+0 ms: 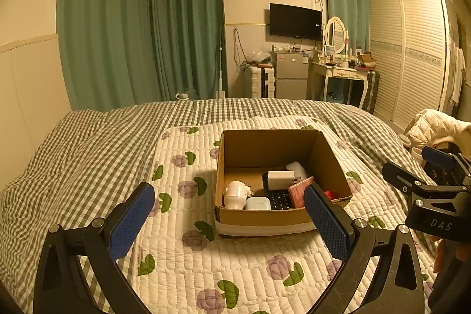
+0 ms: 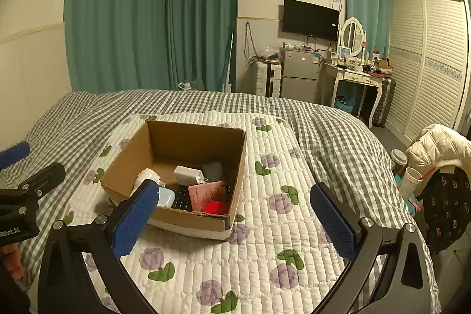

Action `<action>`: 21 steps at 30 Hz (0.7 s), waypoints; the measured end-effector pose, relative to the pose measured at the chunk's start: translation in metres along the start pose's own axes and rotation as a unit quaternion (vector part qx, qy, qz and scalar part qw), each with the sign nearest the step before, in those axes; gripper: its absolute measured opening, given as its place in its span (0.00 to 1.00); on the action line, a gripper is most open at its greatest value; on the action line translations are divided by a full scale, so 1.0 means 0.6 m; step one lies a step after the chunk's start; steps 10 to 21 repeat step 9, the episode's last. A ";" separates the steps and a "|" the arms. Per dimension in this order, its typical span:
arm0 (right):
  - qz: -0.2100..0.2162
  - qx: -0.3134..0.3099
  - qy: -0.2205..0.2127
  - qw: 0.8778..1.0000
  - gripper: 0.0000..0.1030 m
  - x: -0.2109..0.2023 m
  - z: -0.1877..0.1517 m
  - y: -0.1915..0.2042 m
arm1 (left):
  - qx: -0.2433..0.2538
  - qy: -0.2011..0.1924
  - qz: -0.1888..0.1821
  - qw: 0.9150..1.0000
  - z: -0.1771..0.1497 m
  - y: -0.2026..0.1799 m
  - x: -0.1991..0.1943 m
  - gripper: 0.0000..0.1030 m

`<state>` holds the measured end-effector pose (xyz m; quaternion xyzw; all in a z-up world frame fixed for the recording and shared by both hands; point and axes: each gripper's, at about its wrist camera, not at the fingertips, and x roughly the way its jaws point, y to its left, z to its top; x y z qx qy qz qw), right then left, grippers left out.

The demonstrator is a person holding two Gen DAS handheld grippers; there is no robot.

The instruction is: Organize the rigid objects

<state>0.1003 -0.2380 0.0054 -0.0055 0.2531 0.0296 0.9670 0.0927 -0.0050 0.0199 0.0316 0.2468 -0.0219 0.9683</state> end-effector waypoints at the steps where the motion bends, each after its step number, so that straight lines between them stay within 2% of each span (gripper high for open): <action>1: 0.000 -0.001 0.000 1.000 1.00 -0.001 0.000 0.000 | 0.000 0.000 0.000 1.000 0.000 0.000 0.000 1.00; 21: 0.002 -0.001 0.004 1.000 1.00 0.003 -0.002 0.003 | -0.006 0.003 -0.002 1.000 0.001 -0.001 0.001 1.00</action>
